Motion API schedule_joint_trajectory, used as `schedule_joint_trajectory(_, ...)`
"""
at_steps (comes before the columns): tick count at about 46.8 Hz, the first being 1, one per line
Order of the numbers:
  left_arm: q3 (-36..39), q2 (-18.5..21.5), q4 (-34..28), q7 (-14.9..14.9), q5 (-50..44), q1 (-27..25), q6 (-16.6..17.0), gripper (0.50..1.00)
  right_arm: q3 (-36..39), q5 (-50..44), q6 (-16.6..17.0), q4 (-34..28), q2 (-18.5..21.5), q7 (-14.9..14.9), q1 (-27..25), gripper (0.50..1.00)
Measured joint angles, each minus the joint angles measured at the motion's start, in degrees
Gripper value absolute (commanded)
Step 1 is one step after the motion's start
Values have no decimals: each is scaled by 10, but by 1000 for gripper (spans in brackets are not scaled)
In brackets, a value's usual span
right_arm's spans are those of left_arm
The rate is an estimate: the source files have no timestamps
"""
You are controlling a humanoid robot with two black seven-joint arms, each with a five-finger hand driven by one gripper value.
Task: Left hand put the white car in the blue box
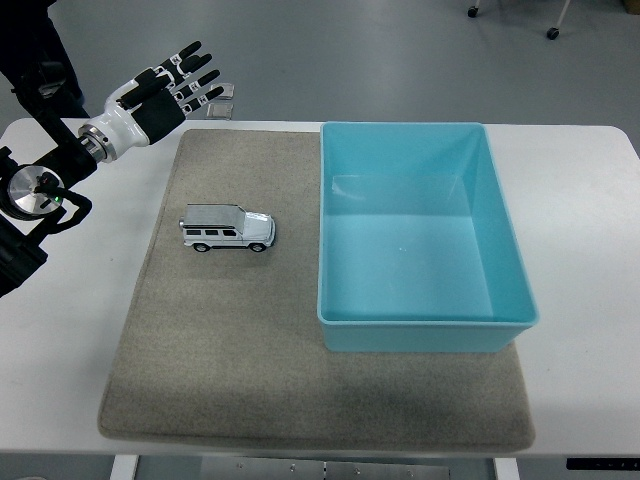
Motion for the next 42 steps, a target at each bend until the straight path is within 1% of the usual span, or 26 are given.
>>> schedule_joint_trajectory(17, 1, 0, 2, -1, 0, 0, 5, 999, 0, 0, 0, 0, 0, 0, 0, 936)
schedule_joint_trajectory(20, 7, 2, 3, -1, 1, 0, -2, 999, 0, 0, 0, 0, 0, 0, 0, 936)
schedule_joint_trajectory(24, 10, 14, 3, -2, 19, -3, -11, 999, 0, 0, 0, 0, 0, 0, 0, 936)
schedule_joint_trajectory(29, 11, 35, 0, -6, 113, -18, -13, 999, 0, 0, 0, 0, 0, 0, 0, 936)
schedule_joint_trajectory(33, 10, 56, -7, -20, 232, -33, -13, 999, 0, 0, 0, 0, 0, 0, 0, 936)
schedule_joint_trajectory(37, 10, 79, -32, -52, 338, -41, -12, 999, 0, 0, 0, 0, 0, 0, 0, 936)
schedule_joint_trajectory(42, 10, 122, -87, -84, 417, -43, -12, 996, 0, 0, 0, 0, 0, 0, 0, 936)
